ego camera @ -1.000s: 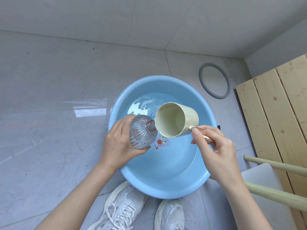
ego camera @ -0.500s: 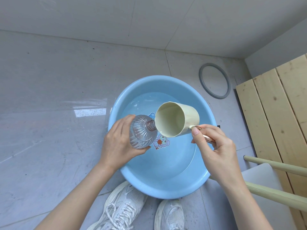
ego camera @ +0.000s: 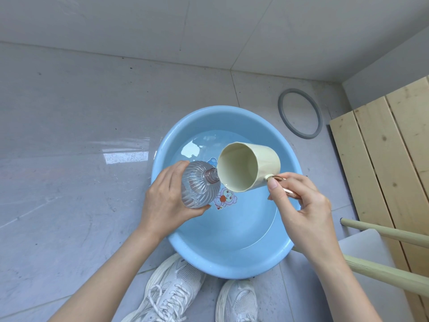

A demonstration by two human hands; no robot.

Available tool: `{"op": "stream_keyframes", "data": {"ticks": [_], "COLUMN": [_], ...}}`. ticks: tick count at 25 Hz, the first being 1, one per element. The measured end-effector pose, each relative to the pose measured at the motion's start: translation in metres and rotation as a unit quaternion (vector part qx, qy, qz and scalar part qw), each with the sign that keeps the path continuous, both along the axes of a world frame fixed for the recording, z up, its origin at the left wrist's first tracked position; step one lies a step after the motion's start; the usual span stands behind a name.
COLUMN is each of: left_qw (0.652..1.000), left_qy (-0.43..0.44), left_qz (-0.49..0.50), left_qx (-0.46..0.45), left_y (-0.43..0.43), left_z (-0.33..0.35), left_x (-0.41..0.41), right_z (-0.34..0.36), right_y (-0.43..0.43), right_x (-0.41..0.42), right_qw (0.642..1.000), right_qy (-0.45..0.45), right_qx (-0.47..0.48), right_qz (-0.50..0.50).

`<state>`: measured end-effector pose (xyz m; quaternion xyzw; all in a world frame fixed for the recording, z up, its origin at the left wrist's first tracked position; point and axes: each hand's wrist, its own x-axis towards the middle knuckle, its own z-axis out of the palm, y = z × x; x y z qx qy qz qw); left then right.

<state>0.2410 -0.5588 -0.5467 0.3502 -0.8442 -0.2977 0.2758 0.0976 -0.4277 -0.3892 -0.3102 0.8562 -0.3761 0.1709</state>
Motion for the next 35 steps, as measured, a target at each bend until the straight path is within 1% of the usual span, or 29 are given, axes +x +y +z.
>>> {"op": "stream_keyframes", "data": {"ticks": [13,28,35], "left_qw": [1.0,1.0,1.0], "left_qy": [0.003,-0.002,-0.011], "left_qz": [-0.001,-0.006,-0.012], "left_qx": [0.002,-0.002,-0.005], "left_y": [-0.0002,-0.0002,-0.0005], "left_z": [0.0003,-0.0012,-0.0009], "left_x": [-0.0002,0.0003,0.0003], "right_z": [0.0022,-0.0014,-0.0003], "right_y": [-0.001,-0.001,-0.0091], "right_x": [-0.0008,-0.0011,0.0021], "right_qw": [1.0,0.996,0.999], "right_qy": [0.019,0.079,0.038], "right_qx": [0.004,0.012,0.006], "right_qz": [0.006,0.027,0.033]}}
